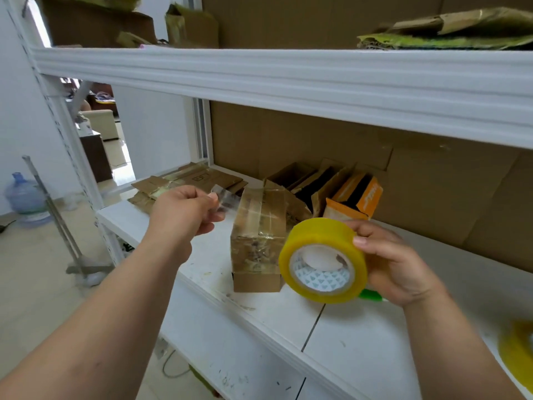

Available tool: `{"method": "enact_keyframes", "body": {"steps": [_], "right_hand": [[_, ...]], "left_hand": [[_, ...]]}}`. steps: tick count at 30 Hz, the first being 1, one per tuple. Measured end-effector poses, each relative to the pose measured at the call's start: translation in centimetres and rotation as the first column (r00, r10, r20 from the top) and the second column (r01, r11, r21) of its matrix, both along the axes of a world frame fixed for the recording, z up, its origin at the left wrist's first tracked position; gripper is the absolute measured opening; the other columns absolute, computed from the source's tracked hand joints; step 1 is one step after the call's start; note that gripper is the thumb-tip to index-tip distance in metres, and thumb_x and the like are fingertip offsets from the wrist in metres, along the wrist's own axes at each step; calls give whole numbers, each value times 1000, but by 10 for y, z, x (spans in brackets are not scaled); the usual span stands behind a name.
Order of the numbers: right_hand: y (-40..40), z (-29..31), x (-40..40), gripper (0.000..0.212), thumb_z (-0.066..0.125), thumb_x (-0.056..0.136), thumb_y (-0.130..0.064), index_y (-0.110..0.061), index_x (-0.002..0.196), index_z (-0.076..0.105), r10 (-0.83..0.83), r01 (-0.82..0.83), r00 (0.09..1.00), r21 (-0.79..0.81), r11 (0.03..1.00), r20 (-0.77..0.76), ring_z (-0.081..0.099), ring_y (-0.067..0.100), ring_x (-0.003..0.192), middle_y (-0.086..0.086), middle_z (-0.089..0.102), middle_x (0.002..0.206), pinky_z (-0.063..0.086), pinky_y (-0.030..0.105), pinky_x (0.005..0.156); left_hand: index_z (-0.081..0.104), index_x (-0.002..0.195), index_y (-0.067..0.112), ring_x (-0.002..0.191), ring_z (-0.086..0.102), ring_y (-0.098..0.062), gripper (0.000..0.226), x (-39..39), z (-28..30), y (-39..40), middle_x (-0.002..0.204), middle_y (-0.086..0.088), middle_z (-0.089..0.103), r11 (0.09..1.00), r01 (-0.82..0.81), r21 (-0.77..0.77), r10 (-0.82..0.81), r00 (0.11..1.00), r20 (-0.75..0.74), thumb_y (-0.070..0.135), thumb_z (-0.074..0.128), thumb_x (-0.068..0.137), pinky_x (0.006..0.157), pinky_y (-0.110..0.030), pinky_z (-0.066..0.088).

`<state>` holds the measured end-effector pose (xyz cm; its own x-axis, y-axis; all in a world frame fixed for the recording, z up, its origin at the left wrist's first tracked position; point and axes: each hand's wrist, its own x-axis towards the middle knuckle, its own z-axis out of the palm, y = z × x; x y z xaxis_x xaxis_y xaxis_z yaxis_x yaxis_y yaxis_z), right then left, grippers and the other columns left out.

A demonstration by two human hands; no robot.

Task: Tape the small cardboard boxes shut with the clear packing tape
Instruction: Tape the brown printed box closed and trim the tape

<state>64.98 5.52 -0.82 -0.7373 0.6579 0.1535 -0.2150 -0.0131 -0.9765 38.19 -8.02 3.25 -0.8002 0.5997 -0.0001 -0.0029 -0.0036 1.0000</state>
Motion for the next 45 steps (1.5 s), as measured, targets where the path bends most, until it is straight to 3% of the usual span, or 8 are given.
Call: {"method": "enact_keyframes", "body": {"steps": [4, 10, 14, 25, 30, 38, 42, 45], "right_hand": [[16, 9, -9, 22, 64, 65, -18, -25, 81, 78, -121, 117, 991, 66, 991, 60, 66, 19, 79, 2, 71, 85, 51, 31, 68], [43, 10, -31, 7, 72, 69, -30, -35, 70, 77, -297, 254, 934, 215, 943, 198, 65, 17, 80, -9, 72, 76, 49, 34, 73], [61, 12, -40, 31, 68, 89, -18, -38, 68, 77, -303, 226, 916, 290, 930, 261, 66, 16, 93, -14, 71, 90, 51, 40, 89], [76, 1, -49, 17, 66, 68, -43, -35, 78, 77, -244, 123, 894, 318, 940, 375, 67, 24, 96, -1, 73, 93, 52, 40, 82], [78, -14, -51, 20, 64, 68, -41, -29, 79, 76, -209, 111, 910, 275, 955, 358, 68, 22, 89, 2, 73, 88, 51, 36, 78], [73, -23, -48, 12, 67, 78, -29, -18, 81, 71, -182, 136, 937, 170, 976, 297, 63, 27, 81, 8, 68, 81, 48, 38, 77], [64, -27, -49, 13, 67, 80, -27, -28, 68, 71, -193, 169, 943, 110, 979, 270, 60, 24, 74, 3, 65, 73, 47, 34, 72], [55, -30, -48, 9, 69, 77, -27, -26, 68, 69, -165, 165, 956, 18, 986, 243, 59, 28, 77, 5, 64, 75, 47, 41, 76]], "left_hand": [[67, 86, 2, 77, 73, -24, 10, -2, -16, 9, 89, -16, 72, 998, -49, -37, 50, 998, 32, 8, 65, 93, 79, -40, 58], [70, 85, 1, 77, 72, -26, 8, -6, -38, 22, 84, -17, 72, 990, -114, -84, 119, 992, 47, 7, 68, 89, 77, -39, 58], [70, 82, 0, 75, 72, -27, 6, -8, -48, 27, 80, -18, 72, 986, -135, -103, 142, 987, 71, 5, 69, 86, 77, -40, 58], [68, 79, -1, 65, 67, -24, 7, -11, -70, 30, 78, -17, 71, 978, -131, -162, 154, 979, 136, 4, 67, 84, 64, -32, 55], [67, 89, -4, 66, 64, -23, 16, -5, -76, 29, 79, -14, 67, 971, 11, -238, 46, 971, 234, 12, 67, 88, 60, -30, 52], [52, 112, 20, 100, 56, -23, 32, -9, -79, 32, 106, -5, 59, 962, 32, -272, 17, 984, 177, 26, 73, 88, 87, -45, 54], [66, 88, 14, 82, 59, -21, 18, -2, -83, 37, 88, -7, 67, 987, -18, -162, 29, 998, 65, -1, 57, 93, 79, -37, 51], [70, 85, 21, 92, 63, -24, 23, 6, -80, 41, 90, -1, 70, 988, -44, -145, 45, 999, 3, 11, 53, 97, 85, -40, 52]]}}
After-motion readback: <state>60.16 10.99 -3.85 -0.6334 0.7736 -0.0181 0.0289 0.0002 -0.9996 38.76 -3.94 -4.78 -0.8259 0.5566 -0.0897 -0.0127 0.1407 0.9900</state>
